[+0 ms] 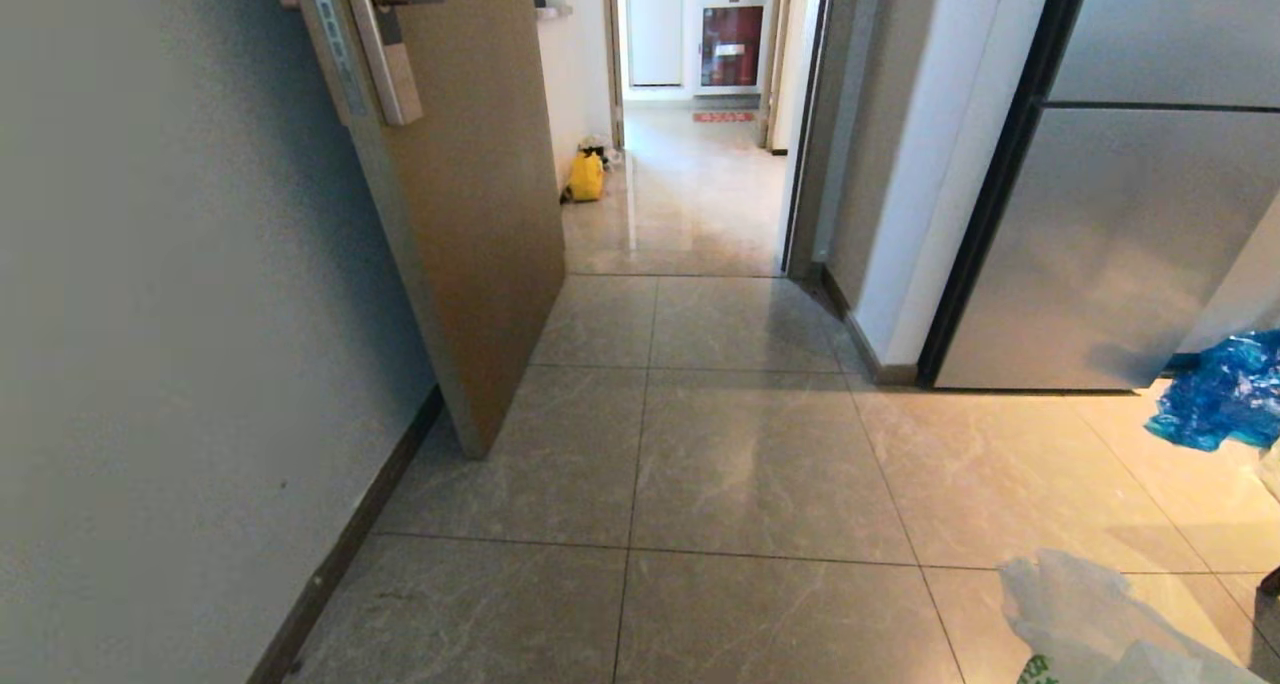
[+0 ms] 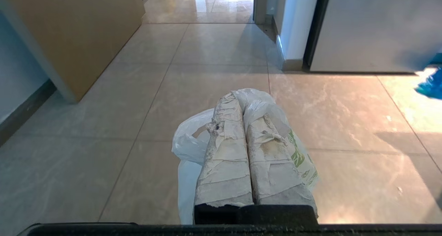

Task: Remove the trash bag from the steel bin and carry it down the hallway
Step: Put the trash bag at the door

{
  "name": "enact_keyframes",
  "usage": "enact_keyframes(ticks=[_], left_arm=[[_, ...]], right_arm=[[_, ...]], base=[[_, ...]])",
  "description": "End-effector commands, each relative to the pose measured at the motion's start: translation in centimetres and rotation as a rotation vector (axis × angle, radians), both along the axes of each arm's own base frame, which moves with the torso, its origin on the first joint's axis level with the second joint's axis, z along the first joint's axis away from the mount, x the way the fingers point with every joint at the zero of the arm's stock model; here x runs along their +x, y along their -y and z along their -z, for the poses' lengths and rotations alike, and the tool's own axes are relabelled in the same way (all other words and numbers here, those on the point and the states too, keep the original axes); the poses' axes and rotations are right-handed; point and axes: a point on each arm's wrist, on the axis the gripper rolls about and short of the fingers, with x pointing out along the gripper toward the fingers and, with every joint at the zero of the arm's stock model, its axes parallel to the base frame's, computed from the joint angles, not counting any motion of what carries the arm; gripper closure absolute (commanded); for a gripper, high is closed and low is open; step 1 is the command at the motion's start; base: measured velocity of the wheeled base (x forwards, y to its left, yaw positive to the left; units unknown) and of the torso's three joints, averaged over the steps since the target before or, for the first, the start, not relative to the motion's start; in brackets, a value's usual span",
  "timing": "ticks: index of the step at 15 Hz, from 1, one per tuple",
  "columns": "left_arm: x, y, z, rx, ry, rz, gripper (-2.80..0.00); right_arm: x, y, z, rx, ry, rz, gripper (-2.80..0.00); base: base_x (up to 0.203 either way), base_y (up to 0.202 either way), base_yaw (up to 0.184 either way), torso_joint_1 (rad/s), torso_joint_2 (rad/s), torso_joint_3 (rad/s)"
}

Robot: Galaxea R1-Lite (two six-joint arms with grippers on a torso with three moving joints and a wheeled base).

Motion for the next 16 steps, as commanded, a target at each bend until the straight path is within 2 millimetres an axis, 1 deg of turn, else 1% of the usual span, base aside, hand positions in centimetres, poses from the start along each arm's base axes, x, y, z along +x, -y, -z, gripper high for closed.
enact_keyframes(ticks=[1,16], left_arm=[[0.0,0.0,0.04,0.001,0.0,0.0,0.0],[0.0,0.0,0.04,0.0,0.0,0.0,0.0]], right_arm=[[0.0,0.0,0.0,-0.001,0.001,-0.001,0.0],[0.0,0.0,0.0,-0.001,0.001,-0.001,0.0]], base=[[0.188,0.0,0.002,0.002,0.0,0.002],[0.191,0.0,0.001,0.002,0.0,0.003]])
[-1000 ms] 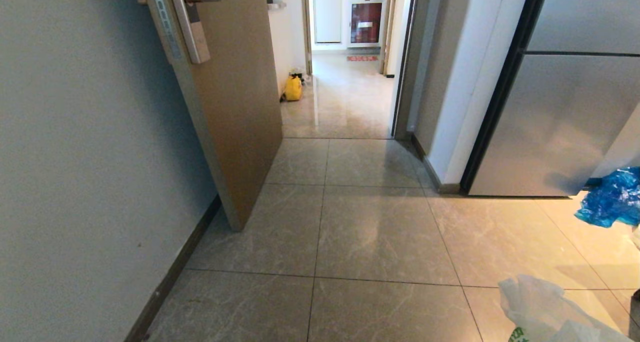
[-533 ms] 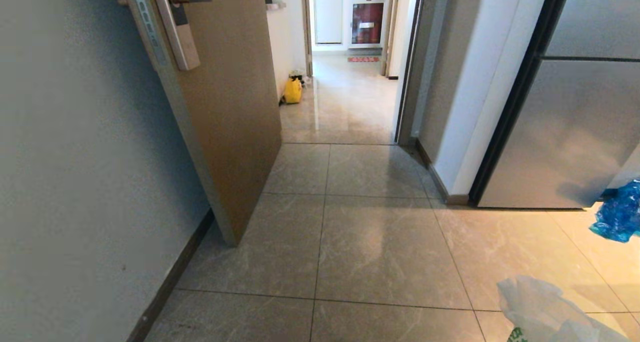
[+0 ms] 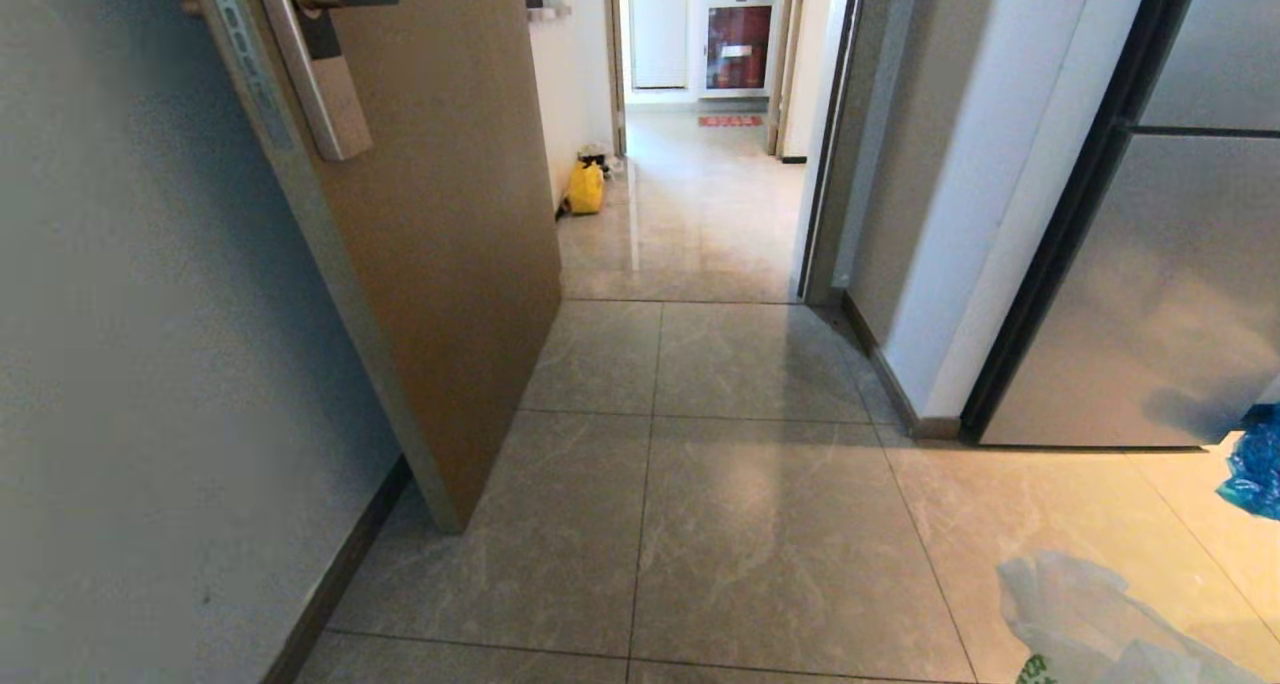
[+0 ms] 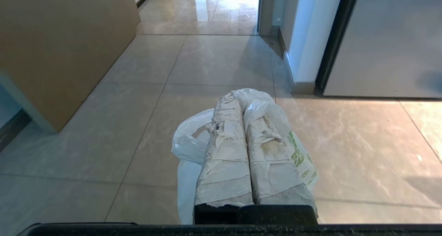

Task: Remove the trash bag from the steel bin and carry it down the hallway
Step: Put the trash bag at the door

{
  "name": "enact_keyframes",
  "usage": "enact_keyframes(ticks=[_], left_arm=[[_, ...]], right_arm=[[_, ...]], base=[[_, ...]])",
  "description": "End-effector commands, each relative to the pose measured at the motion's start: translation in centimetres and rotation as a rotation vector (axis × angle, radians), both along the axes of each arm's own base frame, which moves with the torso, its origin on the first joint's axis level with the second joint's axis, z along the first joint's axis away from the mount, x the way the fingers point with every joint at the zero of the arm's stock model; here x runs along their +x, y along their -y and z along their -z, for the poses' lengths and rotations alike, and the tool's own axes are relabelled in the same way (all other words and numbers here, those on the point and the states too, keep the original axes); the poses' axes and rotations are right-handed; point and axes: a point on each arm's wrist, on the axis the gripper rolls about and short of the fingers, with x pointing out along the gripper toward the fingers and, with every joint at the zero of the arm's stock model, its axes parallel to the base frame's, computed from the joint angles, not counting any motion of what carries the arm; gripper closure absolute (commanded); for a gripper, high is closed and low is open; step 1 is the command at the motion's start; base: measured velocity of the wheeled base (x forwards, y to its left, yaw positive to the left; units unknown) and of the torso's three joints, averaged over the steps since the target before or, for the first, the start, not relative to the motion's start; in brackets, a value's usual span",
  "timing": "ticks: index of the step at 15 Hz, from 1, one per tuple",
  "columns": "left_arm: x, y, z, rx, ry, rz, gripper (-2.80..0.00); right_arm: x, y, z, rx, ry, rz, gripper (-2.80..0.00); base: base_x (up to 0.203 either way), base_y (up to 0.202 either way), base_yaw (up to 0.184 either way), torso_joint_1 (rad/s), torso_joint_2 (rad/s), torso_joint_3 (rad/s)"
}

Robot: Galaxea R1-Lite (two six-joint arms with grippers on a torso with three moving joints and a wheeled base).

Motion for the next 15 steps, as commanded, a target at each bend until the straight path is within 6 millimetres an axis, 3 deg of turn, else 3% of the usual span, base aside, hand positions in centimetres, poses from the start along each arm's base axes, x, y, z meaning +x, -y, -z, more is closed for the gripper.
enact_keyframes(ticks=[1,15], left_arm=[[0.01,0.0,0.05,-0.001,-0.002,0.0,0.0],[0.01,0.0,0.05,-0.001,-0.001,0.0,0.0]], right_arm=[[0.0,0.0,0.0,-0.001,0.001,-0.002,0.0],[0.0,0.0,0.0,-0.001,0.001,-0.001,0.0]], base=[[0.19,0.0,0.002,-0.001,0.0,0.002],[0.191,0.0,0.001,0.003,0.0,0.002]])
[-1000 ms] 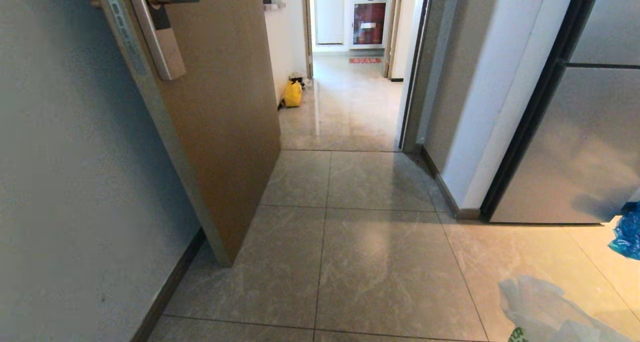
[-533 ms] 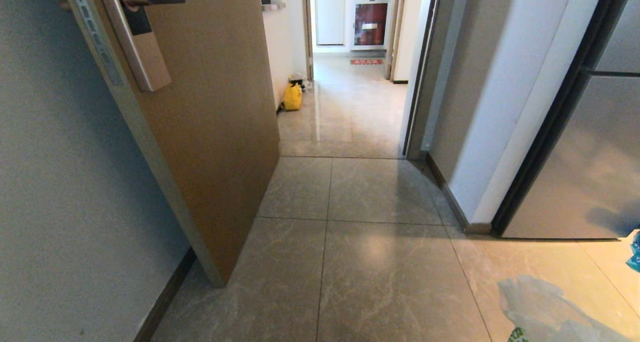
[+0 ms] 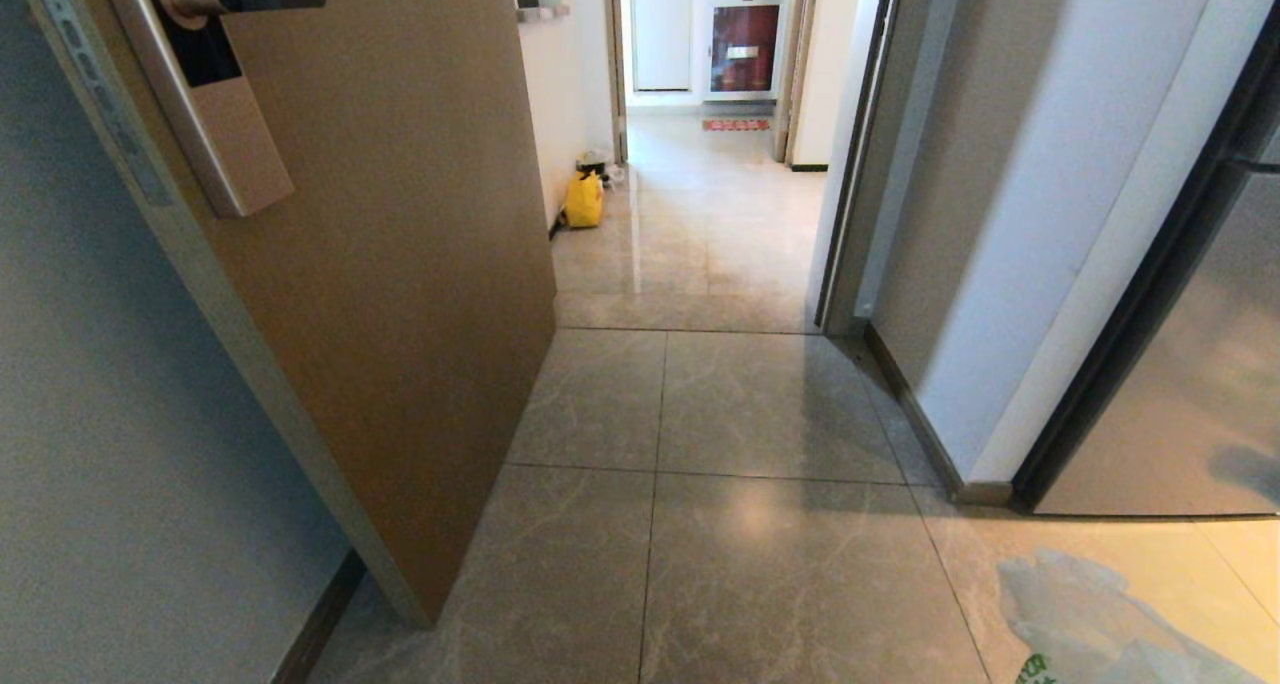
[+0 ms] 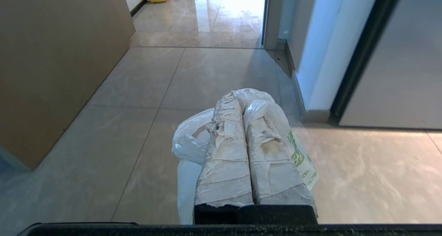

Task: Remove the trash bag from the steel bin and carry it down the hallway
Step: Put the trash bag at the door

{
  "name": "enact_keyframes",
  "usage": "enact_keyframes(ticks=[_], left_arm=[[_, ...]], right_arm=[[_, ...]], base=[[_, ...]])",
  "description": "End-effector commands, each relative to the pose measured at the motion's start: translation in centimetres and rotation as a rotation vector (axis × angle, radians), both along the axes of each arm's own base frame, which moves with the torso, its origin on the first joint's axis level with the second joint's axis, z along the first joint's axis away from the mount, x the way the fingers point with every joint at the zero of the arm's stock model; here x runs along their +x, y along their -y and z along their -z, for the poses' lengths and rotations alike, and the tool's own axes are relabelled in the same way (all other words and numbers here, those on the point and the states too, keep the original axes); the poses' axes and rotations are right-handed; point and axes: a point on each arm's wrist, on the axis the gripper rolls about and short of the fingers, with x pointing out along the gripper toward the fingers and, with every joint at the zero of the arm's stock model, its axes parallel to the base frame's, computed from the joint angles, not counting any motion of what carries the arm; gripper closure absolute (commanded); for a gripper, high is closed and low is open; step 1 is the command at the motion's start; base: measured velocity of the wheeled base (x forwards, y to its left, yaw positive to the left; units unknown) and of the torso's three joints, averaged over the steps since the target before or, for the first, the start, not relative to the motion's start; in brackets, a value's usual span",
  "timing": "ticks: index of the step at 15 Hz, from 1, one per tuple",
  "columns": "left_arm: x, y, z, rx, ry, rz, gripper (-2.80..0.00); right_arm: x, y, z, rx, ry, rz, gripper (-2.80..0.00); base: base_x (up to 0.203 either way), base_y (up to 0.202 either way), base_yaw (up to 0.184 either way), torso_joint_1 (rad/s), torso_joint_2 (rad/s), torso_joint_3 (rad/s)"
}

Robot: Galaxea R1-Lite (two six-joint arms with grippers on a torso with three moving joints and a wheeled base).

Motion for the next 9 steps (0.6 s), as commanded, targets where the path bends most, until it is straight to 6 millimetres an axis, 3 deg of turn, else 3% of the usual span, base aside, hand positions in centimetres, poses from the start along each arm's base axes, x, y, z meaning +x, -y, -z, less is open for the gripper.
enact_keyframes(ticks=[1,9], left_arm=[[0.01,0.0,0.04,0.0,-0.001,0.0,0.0],[0.0,0.0,0.04,0.0,0.0,0.0,0.0]], right_arm=[[0.0,0.0,0.0,0.0,0.001,-0.002,0.0],[0.0,0.0,0.0,0.0,0.001,-0.003,0.0]], base=[[0.19,0.0,0.001,0.006,0.01,-0.002],[0.192,0.0,0.0,0.002,0.0,0.002]])
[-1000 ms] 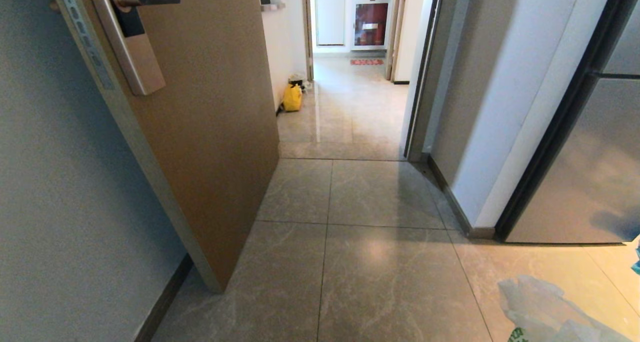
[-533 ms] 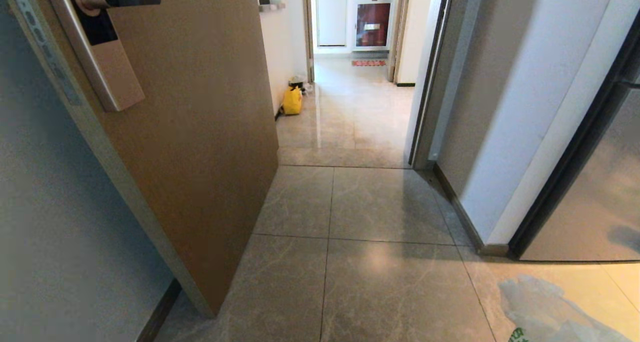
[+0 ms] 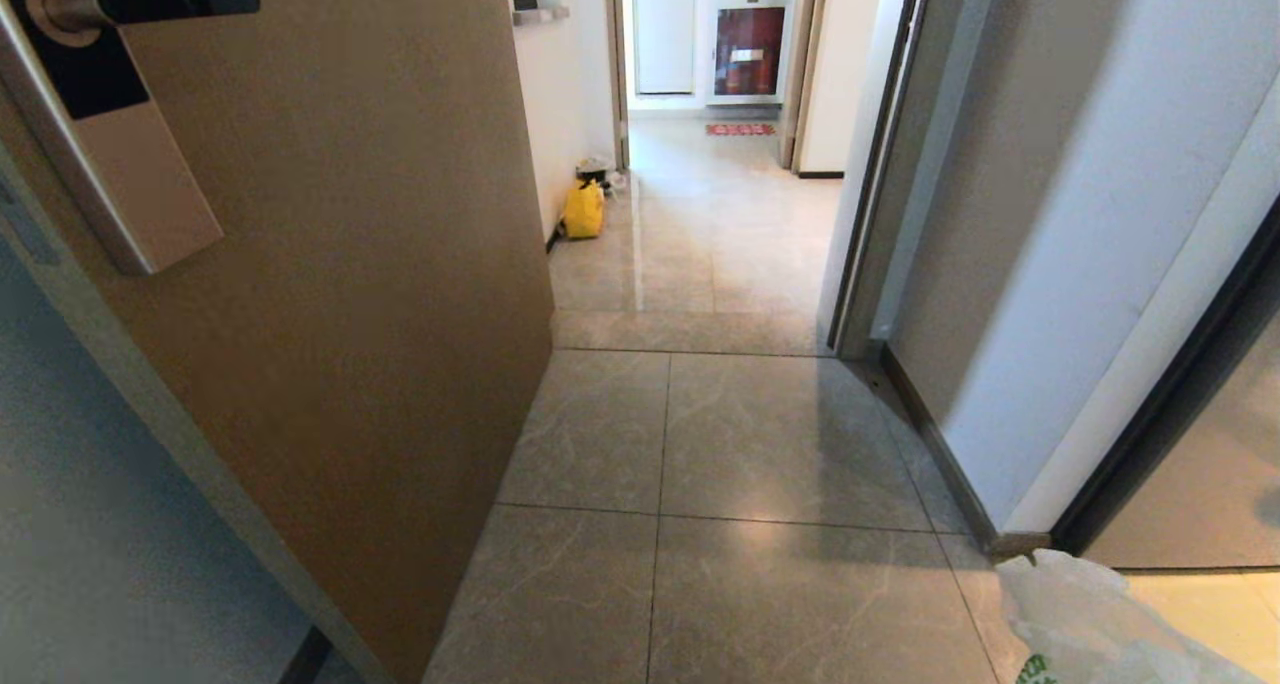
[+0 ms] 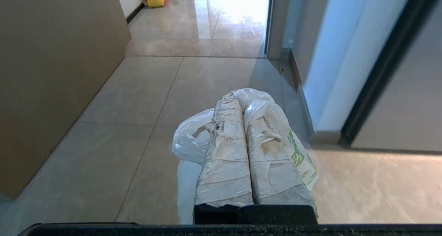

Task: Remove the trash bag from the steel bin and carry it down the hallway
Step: Put the trash bag at the door

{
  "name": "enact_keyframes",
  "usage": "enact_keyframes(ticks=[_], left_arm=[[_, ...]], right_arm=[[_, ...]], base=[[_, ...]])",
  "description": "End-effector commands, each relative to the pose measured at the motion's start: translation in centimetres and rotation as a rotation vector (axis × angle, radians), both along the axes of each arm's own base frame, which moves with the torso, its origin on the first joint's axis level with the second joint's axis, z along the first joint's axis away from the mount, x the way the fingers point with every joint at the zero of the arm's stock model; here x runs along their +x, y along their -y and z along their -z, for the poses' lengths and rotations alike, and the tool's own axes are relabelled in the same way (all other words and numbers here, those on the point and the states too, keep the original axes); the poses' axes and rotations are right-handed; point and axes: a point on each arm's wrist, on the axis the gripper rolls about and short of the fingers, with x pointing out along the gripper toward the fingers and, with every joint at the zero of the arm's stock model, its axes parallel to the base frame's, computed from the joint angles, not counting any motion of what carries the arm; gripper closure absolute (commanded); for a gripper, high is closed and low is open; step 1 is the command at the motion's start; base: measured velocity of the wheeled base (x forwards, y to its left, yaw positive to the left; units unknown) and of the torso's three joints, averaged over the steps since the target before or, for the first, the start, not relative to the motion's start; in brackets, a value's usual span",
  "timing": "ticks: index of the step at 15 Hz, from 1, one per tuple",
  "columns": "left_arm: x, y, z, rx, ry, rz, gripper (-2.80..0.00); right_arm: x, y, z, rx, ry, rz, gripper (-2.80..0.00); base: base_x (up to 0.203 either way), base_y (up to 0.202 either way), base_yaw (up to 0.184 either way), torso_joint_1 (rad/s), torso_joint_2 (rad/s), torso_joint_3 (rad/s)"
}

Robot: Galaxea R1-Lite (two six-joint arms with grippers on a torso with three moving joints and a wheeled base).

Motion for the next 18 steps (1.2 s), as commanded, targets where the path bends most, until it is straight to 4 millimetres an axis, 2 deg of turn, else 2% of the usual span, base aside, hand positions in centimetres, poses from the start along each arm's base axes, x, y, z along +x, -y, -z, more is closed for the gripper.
enact_keyframes(ticks=[1,18], left_arm=[[0.0,0.0,0.04,-0.001,0.0,-0.001,0.0],[0.01,0.0,0.04,0.0,-0.001,-0.001,0.0]], right_arm=[[0.0,0.0,0.0,0.0,0.001,-0.001,0.0],[0.0,0.0,0.0,0.0,0.001,-0.001,0.0]], base=[[0.19,0.0,-0.003,0.002,0.01,0.002],[0.191,0.0,0.001,0.002,0.0,0.003]])
